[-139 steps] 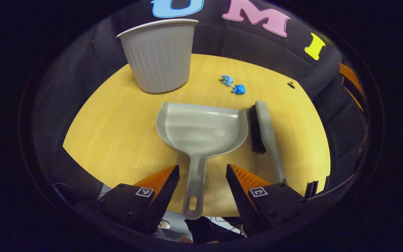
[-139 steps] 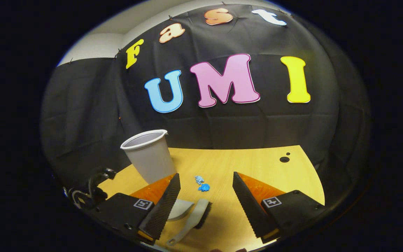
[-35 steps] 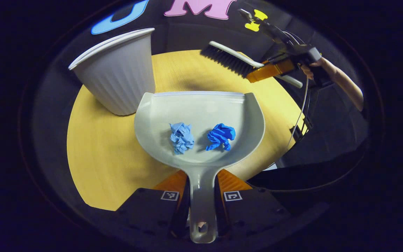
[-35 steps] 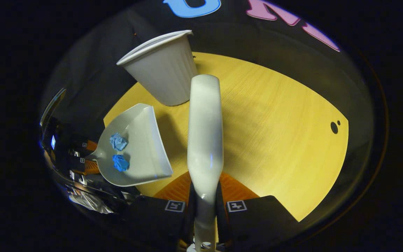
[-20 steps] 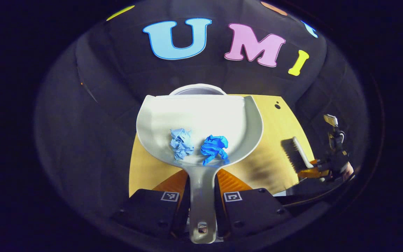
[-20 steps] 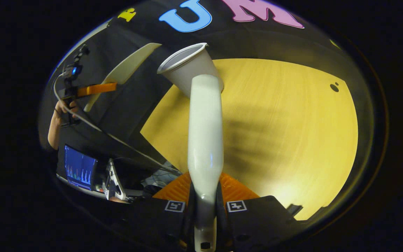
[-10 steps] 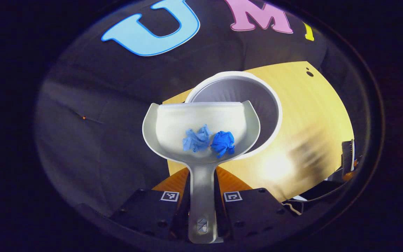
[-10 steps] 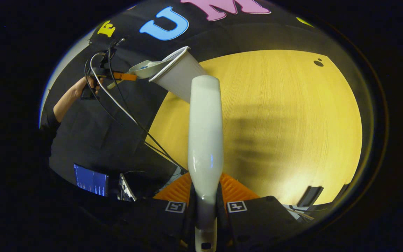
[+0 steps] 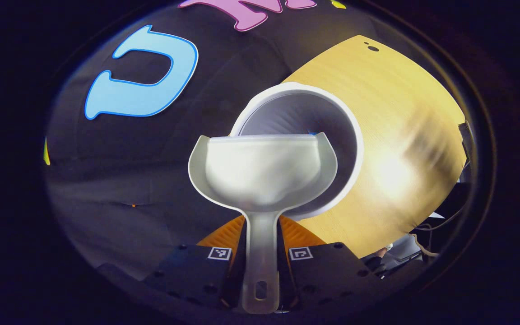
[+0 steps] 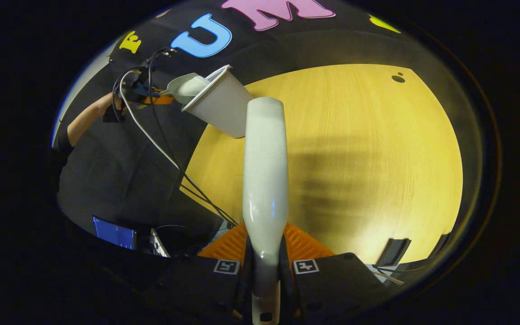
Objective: Pick up the small broom and dustpan from the desktop, sweep the trash into the dustpan with the broom, and then empty the trash into the garbage bin.
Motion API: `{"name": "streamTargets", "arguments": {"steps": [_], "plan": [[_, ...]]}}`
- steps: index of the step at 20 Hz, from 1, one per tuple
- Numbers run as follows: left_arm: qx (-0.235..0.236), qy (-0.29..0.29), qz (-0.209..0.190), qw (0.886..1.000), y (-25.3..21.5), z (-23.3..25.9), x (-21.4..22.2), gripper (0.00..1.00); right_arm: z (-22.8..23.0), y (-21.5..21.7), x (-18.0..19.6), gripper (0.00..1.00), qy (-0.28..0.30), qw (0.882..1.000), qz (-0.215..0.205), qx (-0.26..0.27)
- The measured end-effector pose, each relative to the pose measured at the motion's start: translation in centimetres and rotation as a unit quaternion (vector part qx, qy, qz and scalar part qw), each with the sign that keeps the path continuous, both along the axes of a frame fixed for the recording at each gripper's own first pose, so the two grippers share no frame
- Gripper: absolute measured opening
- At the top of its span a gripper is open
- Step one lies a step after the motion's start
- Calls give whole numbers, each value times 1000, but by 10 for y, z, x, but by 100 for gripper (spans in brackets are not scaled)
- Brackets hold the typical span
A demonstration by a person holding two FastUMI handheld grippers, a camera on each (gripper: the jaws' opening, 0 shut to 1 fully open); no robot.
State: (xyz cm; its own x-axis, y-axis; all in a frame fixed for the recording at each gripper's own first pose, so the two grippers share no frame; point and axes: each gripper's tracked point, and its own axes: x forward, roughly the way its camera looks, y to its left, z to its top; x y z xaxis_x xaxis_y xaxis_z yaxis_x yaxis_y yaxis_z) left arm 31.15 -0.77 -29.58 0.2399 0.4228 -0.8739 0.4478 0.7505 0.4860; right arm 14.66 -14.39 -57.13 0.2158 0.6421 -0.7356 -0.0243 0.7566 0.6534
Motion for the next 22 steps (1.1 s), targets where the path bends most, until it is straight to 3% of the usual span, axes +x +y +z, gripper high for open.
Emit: {"name": "streamTargets", "arguments": {"steps": [3, 6, 9, 13, 18, 20, 22], "plan": [[4, -35, 11, 999, -1, 4, 2, 30, -8, -7, 3, 29, 8, 1000, -7, -7], [-21, -96, 28, 995, -9, 7, 6, 30, -17, -17, 16, 29, 3, 1000, -9, -30], [-70, -163, 36, 983, -26, -2, 9, 30, -17, -17, 28, 29, 4, 999, -25, -26], [-153, -232, 33, 960, -60, -5, 13, 30, -16, -20, 39, 29, 7, 999, -45, -27], [-285, -246, 17, 926, -134, -24, -4, 30, -33, -39, 43, 29, 23, 996, -63, -59], [-314, -237, 3, 919, -160, -35, -16, 30, -42, -42, 44, 29, 32, 995, -70, -64], [-323, -219, -10, 921, -177, -46, -33, 30, -54, -47, 29, 29, 58, 993, -61, -78]]}}
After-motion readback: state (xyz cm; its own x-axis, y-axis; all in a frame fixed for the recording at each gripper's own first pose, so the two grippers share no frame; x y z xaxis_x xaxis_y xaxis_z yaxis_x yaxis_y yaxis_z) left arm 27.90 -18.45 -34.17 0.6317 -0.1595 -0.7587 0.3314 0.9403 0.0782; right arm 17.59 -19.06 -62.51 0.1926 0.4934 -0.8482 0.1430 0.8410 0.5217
